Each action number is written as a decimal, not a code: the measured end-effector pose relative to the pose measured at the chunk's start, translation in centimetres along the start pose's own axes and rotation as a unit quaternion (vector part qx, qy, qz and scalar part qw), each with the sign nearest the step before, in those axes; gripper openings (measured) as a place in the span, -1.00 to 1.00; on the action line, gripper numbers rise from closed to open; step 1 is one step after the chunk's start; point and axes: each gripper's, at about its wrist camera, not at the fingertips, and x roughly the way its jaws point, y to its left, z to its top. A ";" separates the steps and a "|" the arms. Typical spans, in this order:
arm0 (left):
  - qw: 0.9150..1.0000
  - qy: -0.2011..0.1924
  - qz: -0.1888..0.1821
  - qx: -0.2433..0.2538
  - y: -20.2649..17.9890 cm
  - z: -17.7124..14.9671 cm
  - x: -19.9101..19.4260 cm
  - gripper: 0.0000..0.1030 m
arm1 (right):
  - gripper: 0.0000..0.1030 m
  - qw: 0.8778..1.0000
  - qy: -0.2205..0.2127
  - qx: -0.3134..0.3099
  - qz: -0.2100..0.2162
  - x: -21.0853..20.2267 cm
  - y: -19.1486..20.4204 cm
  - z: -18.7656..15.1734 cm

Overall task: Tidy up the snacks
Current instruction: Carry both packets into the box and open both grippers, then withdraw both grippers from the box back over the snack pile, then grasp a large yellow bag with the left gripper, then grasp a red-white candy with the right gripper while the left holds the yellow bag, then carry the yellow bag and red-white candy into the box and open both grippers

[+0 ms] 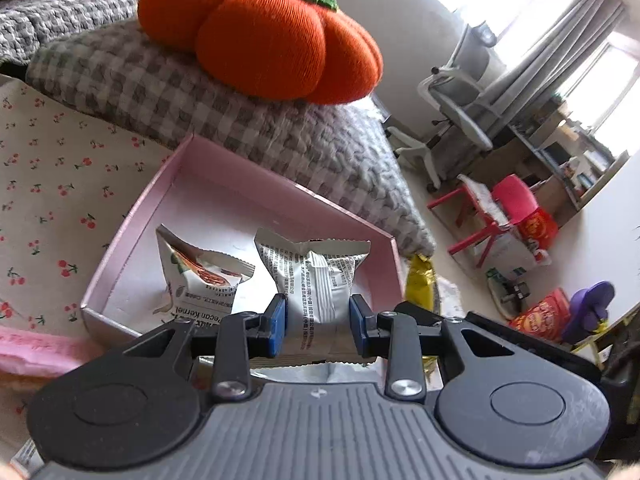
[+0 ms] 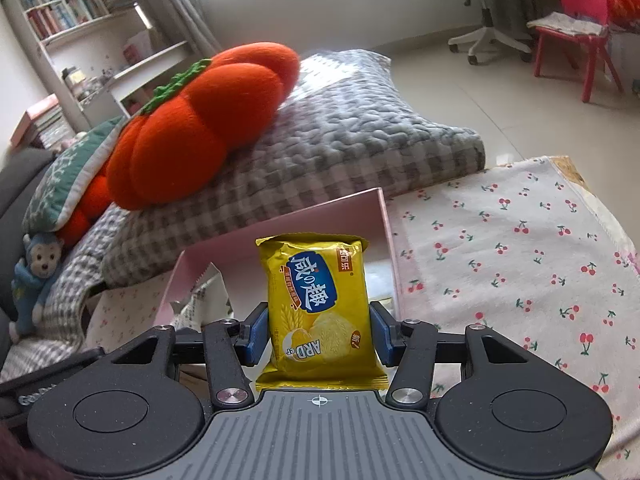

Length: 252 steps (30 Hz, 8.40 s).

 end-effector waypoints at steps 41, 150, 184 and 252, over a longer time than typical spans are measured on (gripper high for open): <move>0.992 0.018 0.052 0.112 -1.7 -0.6 -2.6 0.59 | 0.24 0.999 0.002 -0.035 0.002 -1.6 -0.2 1.4; 0.938 0.127 0.029 0.320 2.1 -10.6 -10.7 -0.24 | -0.24 0.976 0.087 -0.201 0.008 -3.6 4.7 -12.2; 0.955 0.105 0.054 0.271 1.5 -8.4 -11.2 -0.24 | -0.45 0.971 0.102 -0.216 -0.013 -4.5 4.2 -11.8; 0.976 0.052 0.139 0.160 -0.8 5.8 5.9 -0.25 | -0.38 0.995 0.047 0.071 0.051 2.5 -0.3 -0.1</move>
